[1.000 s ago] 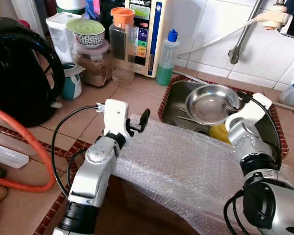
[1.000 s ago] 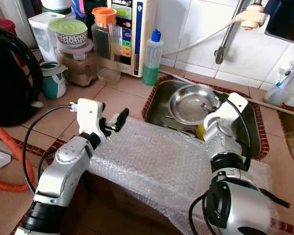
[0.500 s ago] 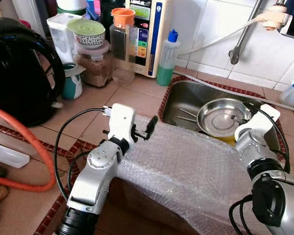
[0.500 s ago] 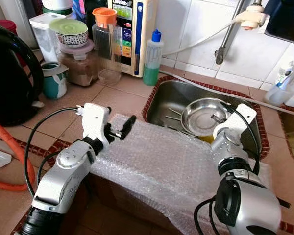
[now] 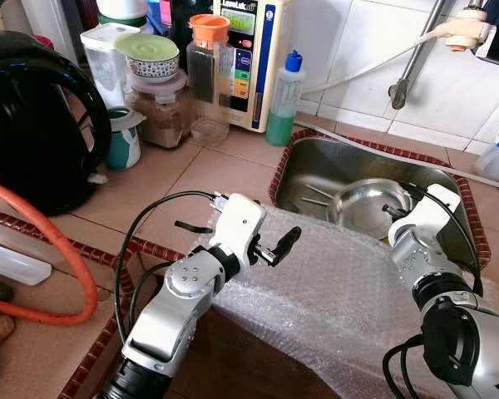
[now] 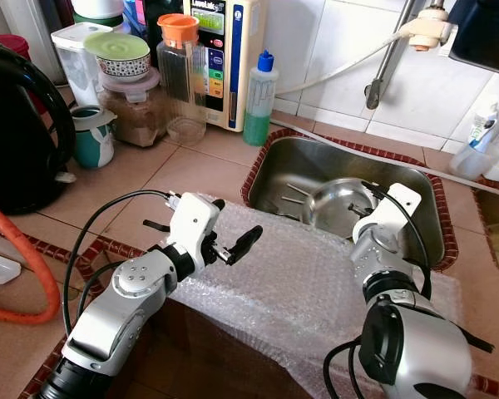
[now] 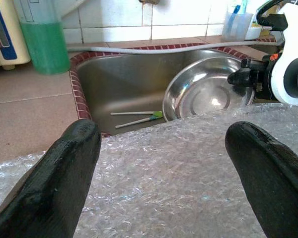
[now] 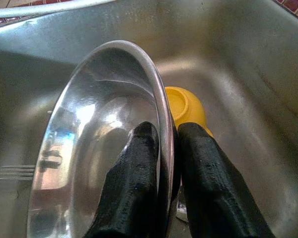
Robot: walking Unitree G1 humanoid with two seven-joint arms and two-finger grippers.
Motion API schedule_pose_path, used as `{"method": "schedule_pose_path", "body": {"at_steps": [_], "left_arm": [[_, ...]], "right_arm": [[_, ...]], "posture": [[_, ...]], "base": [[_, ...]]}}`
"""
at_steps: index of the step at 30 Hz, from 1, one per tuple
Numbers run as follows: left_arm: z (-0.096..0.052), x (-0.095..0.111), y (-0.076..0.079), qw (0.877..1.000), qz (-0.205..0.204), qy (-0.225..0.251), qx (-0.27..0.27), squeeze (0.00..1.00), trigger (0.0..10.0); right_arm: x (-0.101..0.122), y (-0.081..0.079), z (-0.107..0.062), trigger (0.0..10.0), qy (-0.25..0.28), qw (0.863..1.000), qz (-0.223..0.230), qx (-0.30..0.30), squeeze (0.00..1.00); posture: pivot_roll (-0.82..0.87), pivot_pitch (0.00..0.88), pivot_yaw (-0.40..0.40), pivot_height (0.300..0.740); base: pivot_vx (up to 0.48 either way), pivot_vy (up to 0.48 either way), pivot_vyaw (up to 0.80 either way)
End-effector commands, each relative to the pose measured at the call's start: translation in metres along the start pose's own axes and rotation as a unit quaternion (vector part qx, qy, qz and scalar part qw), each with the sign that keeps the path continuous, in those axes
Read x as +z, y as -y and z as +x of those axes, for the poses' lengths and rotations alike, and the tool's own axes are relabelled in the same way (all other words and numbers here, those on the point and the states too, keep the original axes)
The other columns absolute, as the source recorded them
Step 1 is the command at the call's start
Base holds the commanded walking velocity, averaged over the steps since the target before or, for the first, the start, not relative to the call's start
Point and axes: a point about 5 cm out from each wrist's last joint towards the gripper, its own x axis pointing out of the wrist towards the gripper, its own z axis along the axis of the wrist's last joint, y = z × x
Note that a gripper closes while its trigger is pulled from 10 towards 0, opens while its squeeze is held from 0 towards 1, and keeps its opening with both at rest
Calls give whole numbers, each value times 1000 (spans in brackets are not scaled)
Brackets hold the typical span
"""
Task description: Kitchen organization
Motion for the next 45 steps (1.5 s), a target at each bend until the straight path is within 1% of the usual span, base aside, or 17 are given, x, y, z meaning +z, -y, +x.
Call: {"method": "schedule_pose_path", "body": {"at_steps": [1, 12, 16, 23, 26, 27, 29, 31, 34, 35, 38, 39, 40, 42, 43, 44, 45], "left_arm": [[1, 5, 3, 1000, 10, 4, -8, 1000, 10000], [0, 5, -3, 1000, 11, 4, 4, 1000, 10000], [1, 7, -7, 1000, 7, 11, 20, 1000, 10000], [2, 9, -9, 999, 17, 13, 26, 1000, 10000], [2, 12, -13, 998, 28, 19, 47, 1000, 10000], [1, 13, -15, 998, 28, 21, 57, 1000, 10000], [-1, 17, -23, 994, 37, 30, 94, 1000, 10000], [-1, 18, -25, 994, 39, 33, 102, 1000, 10000], [-4, 18, -32, 991, 31, 29, 128, 1000, 10000], [-6, 18, -35, 990, 26, 30, 137, 0, 10000], [-10, 19, -44, 983, 36, 34, 179, 0, 10000], [-13, 21, -51, 972, 61, 32, 224, 0, 10000], [-13, 21, -53, 970, 66, 32, 234, 0, 10000], [-14, 20, -55, 974, 40, 45, 217, 0, 10000], [-14, 20, -55, 974, 40, 45, 217, 0, 10000], [-17, 19, -62, 970, 24, 45, 236, 0, 10000], [-18, 19, -64, 968, 15, 46, 245, 0, 10000]], "right_arm": [[2, 0, 0, 10000, 2, 1000, 8, -4, 1000], [5, -2, 0, 10000, 4, 1000, 18, 8, 1000], [14, -14, 0, 10000, 31, 999, 5, 44, 1000], [22, -14, 0, 10000, 43, 998, 22, 43, 1000], [31, -19, 0, 10000, 57, 997, 24, 55, 1000], [34, -22, -1, 10000, 63, 996, 19, 63, 1000], [44, -34, -4, 10000, 96, 990, -19, 101, 1000], [46, -37, -5, 10000, 104, 988, -29, 110, 1000], [53, -48, -10, 10000, 145, 976, -84, 142, 1000], [55, -51, -13, 10000, 162, 969, -104, 152, 1000], [55, -54, -20, 10000, 189, 958, -135, 169, 1000], [54, -55, -26, 10000, 205, 949, -155, 181, 1000], [53, -56, -28, 10000, 210, 946, -161, 186, 1000], [51, -55, -35, 10000, 225, 938, -177, 195, 1000], [51, -55, -35, 10000, 225, 938, -177, 195, 1000], [48, -56, -44, 10000, 239, 924, -201, 221, 1000], [47, -56, -49, 10000, 247, 916, -212, 235, 1000]], "posture": [[180, 2, -48, 740], [175, 2, -51, 740], [171, 0, -51, 740], [170, 0, -50, 740], [173, 0, -53, 740], [171, 0, -53, 740], [166, 0, -54, 740], [163, 0, -54, 740], [146, 0, -49, 740], [133, 0, -47, 740], [123, 0, -45, 740], [115, 0, -41, 740], [115, 0, -41, 740], [103, 0, -34, 740], [103, 0, -34, 740], [97, 0, -29, 740], [95, 0, -26, 740]], "base": [[0, 0, 0], [0, 0, 0], [0, 0, 0], [0, 0, 0], [0, 0, 0], [0, 0, 0], [0, 0, 0], [0, 0, 0], [0, 0, 0], [0, 0, 0], [0, 0, 0], [0, 0, 0], [0, 0, 0], [0, 0, 0], [0, 0, 0], [0, 0, 0], [0, 0, 0]]}}
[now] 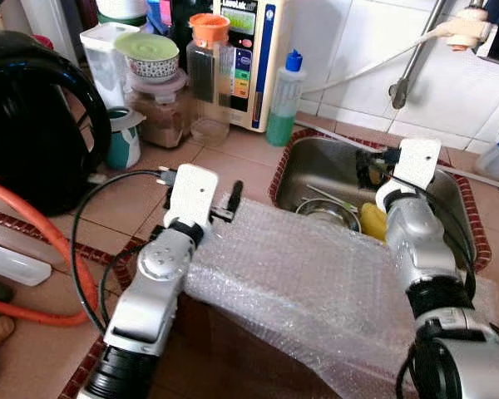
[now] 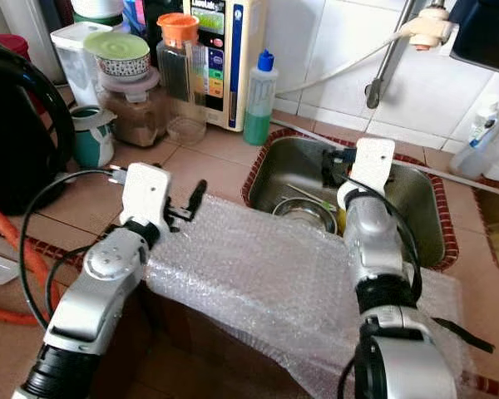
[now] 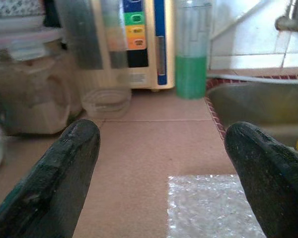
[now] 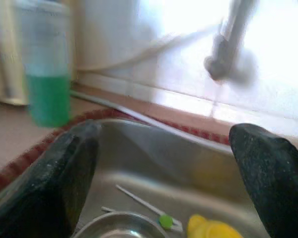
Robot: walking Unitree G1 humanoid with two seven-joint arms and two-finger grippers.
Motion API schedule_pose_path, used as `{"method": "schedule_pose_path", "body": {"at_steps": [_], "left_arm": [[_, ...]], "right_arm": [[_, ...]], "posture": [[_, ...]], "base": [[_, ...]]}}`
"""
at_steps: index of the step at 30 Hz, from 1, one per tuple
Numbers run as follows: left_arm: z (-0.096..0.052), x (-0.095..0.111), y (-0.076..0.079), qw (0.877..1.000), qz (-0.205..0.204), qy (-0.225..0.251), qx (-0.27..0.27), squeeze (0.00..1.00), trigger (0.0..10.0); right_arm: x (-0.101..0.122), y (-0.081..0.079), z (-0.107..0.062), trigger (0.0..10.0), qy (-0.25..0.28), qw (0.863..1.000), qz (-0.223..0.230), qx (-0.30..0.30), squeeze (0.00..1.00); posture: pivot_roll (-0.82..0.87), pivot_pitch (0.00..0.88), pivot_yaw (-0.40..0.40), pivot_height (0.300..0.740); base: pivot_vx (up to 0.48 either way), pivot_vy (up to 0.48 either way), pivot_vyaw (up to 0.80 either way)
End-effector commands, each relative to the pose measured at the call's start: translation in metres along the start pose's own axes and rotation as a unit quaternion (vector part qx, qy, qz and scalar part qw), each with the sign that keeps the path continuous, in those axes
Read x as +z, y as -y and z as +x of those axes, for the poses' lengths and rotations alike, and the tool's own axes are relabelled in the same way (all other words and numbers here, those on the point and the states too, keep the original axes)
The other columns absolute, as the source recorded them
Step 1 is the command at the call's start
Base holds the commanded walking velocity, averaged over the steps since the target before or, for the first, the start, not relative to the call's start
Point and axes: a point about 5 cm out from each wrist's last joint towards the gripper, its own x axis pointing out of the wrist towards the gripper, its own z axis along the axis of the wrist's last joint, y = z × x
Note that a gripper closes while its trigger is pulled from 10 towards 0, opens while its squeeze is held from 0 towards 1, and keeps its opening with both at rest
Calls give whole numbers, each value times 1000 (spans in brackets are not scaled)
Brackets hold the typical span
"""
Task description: Kitchen organization
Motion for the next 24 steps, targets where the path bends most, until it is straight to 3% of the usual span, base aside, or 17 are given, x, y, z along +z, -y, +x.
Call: {"method": "schedule_pose_path", "body": {"at_steps": [1, 2, 3, 4, 6, 7, 10, 21, 24], "left_arm": [[1, 1, -4, 1000, -13, 1, 12, 0, 10000], [1, 2, -5, 1000, -13, 2, 14, 0, 10000], [1, 2, -6, 1000, -16, 1, 16, 0, 10000], [0, 1, -7, 1000, -17, 1, 17, 0, 10000], [0, 1, -7, 1000, -17, 1, 17, 0, 10000], [0, 0, -7, 1000, -16, 1, 18, 0, 10000], [2, -3, -7, 1000, -22, -4, 15, 0, 10000], [6, -5, 5, 999, -40, -14, -15, 0, 10000], [7, -6, 6, 999, -34, -14, -18, 0, 10000]], "right_arm": [[12, -5, -5, 10000, 28, 999, -26, 33, 1000], [13, -6, -9, 10000, 30, 998, -30, 40, 1000], [13, -7, -14, 10000, 31, 998, -35, 45, 706], [14, -7, -19, 10000, 33, 997, -42, 50, 259], [14, -8, -23, 10000, 35, 997, -46, 54, 259], [14, -9, -26, 10000, 31, 997, -45, 56, 0], [6, -11, -38, 10000, -4, 999, -14, 36, 0], [14, -22, -48, 10000, -14, 999, -12, 45, 0], [14, -21, -49, 10000, -20, 999, -11, 42, 0]], "posture": [[93, 0, -25, 740], [85, 0, -20, 740], [82, 0, -20, 740], [78, 0, -20, 740], [78, 0, -20, 740], [75, 0, -19, 740], [67, 0, -19, 740], [47, 0, -30, 740], [63, 0, -72, 740]], "base": [[0, 0, 0], [0, 0, 0], [0, 0, 0], [0, 0, 0], [0, 0, 0], [0, 0, 0], [0, 0, -510], [0, 0, -764], [0, 0, -756]]}}
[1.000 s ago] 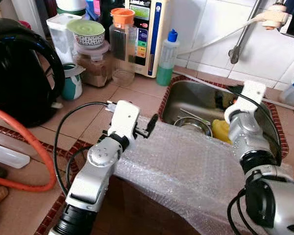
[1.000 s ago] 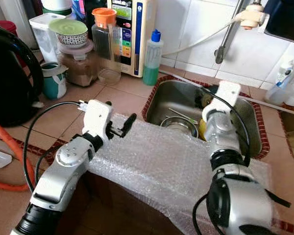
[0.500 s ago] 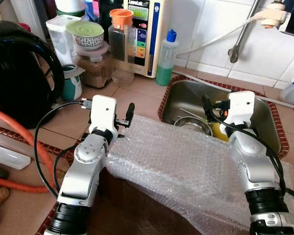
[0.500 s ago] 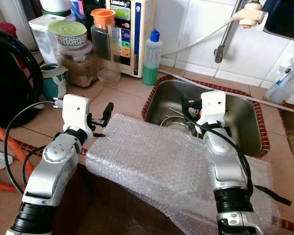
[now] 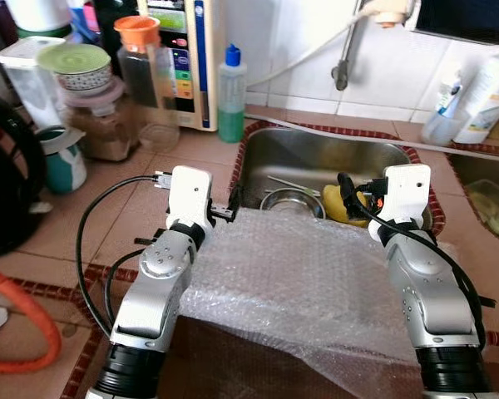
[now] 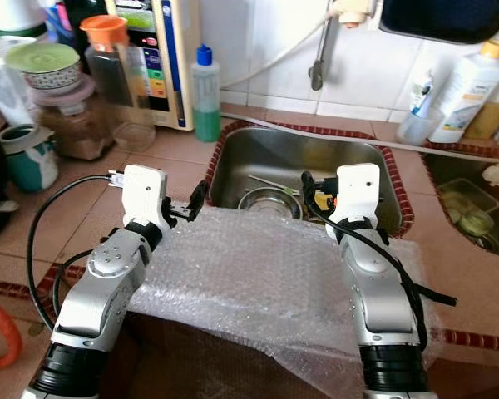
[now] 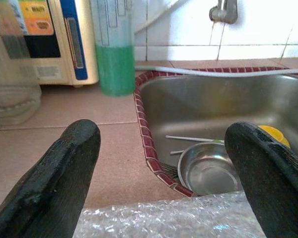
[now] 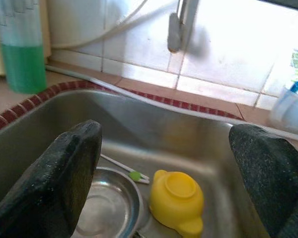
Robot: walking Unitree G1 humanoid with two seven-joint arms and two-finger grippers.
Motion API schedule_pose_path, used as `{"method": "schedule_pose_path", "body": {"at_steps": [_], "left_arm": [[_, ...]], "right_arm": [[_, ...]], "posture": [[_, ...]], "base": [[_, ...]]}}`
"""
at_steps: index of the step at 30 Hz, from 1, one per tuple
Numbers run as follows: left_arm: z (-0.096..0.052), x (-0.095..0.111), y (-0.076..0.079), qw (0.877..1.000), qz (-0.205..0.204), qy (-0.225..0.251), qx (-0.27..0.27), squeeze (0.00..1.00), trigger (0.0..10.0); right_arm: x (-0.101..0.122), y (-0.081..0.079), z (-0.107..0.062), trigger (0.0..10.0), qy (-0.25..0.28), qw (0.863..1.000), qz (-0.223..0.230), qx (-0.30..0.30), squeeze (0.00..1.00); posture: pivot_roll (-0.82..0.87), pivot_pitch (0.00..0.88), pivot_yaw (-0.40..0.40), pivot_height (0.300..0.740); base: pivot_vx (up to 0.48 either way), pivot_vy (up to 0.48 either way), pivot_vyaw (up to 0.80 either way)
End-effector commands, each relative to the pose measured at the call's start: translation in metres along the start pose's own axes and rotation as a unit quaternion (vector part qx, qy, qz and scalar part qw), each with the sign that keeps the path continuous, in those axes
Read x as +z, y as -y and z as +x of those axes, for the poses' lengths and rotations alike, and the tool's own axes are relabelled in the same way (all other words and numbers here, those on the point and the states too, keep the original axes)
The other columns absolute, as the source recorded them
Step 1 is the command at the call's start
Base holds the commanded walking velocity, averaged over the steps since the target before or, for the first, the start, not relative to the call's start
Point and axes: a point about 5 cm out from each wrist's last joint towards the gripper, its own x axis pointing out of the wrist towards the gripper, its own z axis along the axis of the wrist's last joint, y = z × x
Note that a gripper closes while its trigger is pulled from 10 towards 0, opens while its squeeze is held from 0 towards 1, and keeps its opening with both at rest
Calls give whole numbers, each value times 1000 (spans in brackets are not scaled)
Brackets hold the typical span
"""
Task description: Kitchen organization
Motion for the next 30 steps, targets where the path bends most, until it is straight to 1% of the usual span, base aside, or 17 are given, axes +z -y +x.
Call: {"method": "schedule_pose_path", "body": {"at_steps": [1, 2, 4, 6, 9, 10, 11, 13, 14, 15, 17, 22, 26, 30], "left_arm": [[3, 2, 1, 1000, 5, 3, -4, 0, 10000], [5, 0, 2, 1000, 20, 3, -4, 0, 10000], [5, -3, 1, 1000, 21, 3, -3, 0, 10000], [4, -6, -4, 1000, 18, -3, 7, 0, 10000], [3, -10, -8, 1000, 12, -11, 15, 0, 10000], [3, -12, -8, 1000, 11, -15, 14, 0, 10000], [3, -14, -8, 1000, 10, -18, 13, 0, 10000], [6, -16, -4, 1000, 14, -21, -9, 0, 10000], [6, -16, -4, 1000, 16, -22, -11, 0, 10000], [7, -16, -2, 999, 15, -21, -18, 0, 10000], [11, -14, 2, 999, 17, -19, -30, 0, 10000], [15, -12, 3, 1000, 7, -15, -26, 0, 10000], [18, -12, 0, 1000, 5, -9, -17, 0, 10000], [16, -9, -3, 1000, 1, 1, 5, 0, 10000]], "right_arm": [[3, 1, -2, 10000, 1, 1000, -1, -2, 0], [-1, 2, -1, 10000, -10, 1000, 2, -6, 0], [-3, 1, 1, 10000, -18, 1000, 6, -5, 0], [-1, -6, 5, 10000, -19, 1000, -1, 6, 0], [6, -9, 9, 10000, -8, 1000, -11, 10, 0], [9, -8, 9, 10000, -3, 1000, -11, 6, 0], [10, -8, 10, 10000, -1, 1000, -11, 2, 0], [10, -2, 9, 10000, 3, 1000, 2, -21, 0], [9, -2, 9, 10000, 2, 1000, 3, -22, 0], [9, -1, 9, 10000, 3, 1000, -1, -26, 0], [9, 0, 8, 10000, 8, 1000, 0, -28, 0], [13, -3, 10, 10000, 16, 1000, -3, -19, 0], [16, -11, 13, 10000, 21, 1000, -4, 1, 0], [13, -21, 12, 10000, 18, 1000, 4, 15, 0]], "posture": [[63, 0, -72, 740], [94, 0, -113, 740], [101, 0, -124, 740], [91, 0, -125, 740], [62, 0, -84, 740], [35, 0, -51, 740], [29, 0, -42, 740], [2, 0, 3, 740], [2, 0, 3, 740], [-5, 0, 20, 740], [-19, 0, 30, 740], [-29, 0, 20, 740], [-23, 0, 5, 740], [26, 0, -25, 740]], "base": [[0, 0, -756], [0, 0, -763], [0, 0, -763], [0, 0, -763], [0, 0, -763], [0, 0, -763], [0, 0, -763], [0, 0, -756], [0, 0, -750], [0, 0, -431], [0, 0, 0], [0, 0, 0], [0, 0, 0], [0, 0, 0]]}}
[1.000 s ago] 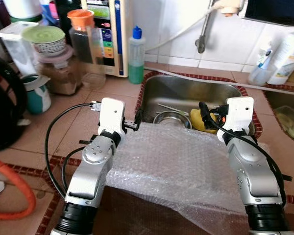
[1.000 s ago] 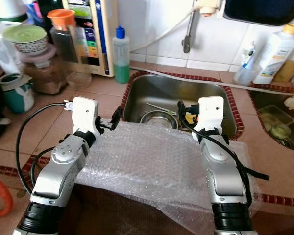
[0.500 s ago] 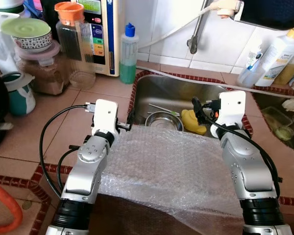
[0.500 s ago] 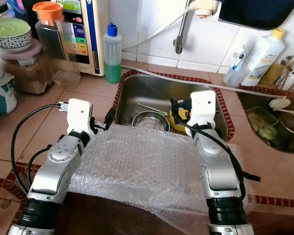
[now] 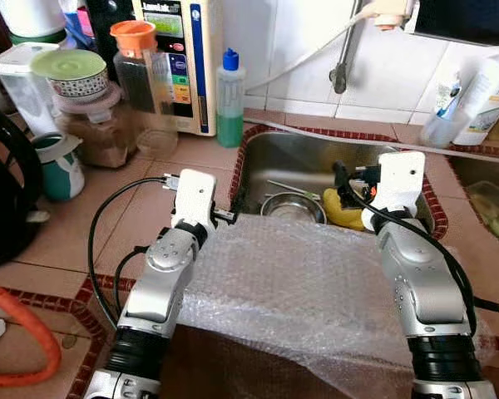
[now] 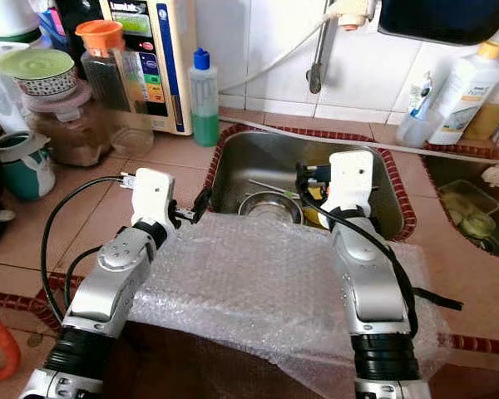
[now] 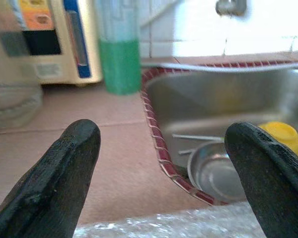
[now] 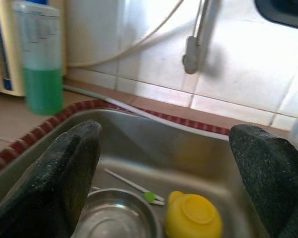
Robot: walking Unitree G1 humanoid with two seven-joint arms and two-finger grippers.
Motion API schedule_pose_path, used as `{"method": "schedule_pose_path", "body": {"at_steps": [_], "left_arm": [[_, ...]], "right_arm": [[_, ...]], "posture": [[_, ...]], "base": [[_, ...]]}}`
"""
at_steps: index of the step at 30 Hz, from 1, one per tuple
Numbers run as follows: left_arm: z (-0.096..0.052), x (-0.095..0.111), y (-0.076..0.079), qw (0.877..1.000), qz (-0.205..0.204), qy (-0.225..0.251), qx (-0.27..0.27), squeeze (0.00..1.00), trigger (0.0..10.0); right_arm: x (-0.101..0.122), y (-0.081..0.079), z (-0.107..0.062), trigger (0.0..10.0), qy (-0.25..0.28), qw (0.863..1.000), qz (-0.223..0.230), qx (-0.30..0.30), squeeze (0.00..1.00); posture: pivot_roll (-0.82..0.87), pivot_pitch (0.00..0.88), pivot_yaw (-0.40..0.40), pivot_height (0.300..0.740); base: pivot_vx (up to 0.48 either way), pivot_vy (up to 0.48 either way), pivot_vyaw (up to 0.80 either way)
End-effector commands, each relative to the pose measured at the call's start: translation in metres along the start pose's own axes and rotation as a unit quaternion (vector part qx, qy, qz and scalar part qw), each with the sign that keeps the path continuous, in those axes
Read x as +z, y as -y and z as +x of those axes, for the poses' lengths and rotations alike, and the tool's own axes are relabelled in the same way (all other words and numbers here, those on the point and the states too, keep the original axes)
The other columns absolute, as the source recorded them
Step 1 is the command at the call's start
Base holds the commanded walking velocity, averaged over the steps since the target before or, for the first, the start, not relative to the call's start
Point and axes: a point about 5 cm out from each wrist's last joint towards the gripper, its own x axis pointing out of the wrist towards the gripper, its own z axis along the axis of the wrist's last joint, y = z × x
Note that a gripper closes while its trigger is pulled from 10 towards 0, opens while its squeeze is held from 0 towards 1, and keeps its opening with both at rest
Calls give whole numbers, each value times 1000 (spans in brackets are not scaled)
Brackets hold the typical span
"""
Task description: Kitchen organization
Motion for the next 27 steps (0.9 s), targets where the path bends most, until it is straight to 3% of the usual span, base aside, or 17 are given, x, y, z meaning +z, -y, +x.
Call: {"method": "schedule_pose_path", "body": {"at_steps": [1, 5, 12, 19, 27], "left_arm": [[1, 4, 0, 1000, -2, 9, 6, 0, 10000], [-4, 3, -3, 1000, -19, 6, 23, 0, 10000], [-6, 4, 8, 1000, 9, 7, -13, 0, 10000], [-8, 7, 12, 1000, -13, 11, -13, 0, 10000], [-10, 5, 11, 1000, -17, 8, -11, 0, 10000]], "right_arm": [[0, -2, 1, 10000, 0, 1000, 0, 5, 0], [-3, -13, 5, 10000, -4, 1000, 7, 19, 0], [-4, -21, 4, 10000, -9, 999, 17, 27, 0], [-4, -25, 5, 10000, -10, 999, 21, 32, 0], [-4, -24, 7, 10000, -13, 999, 15, 39, 0]], "posture": [[26, 0, -25, 740], [35, 0, -12, 740], [56, 0, -21, 740], [60, 0, -37, 740], [64, 0, -46, 740]], "base": [[0, 0, 0], [0, 0, 0], [0, 0, 0], [0, 0, 0], [0, -295, 0]]}}
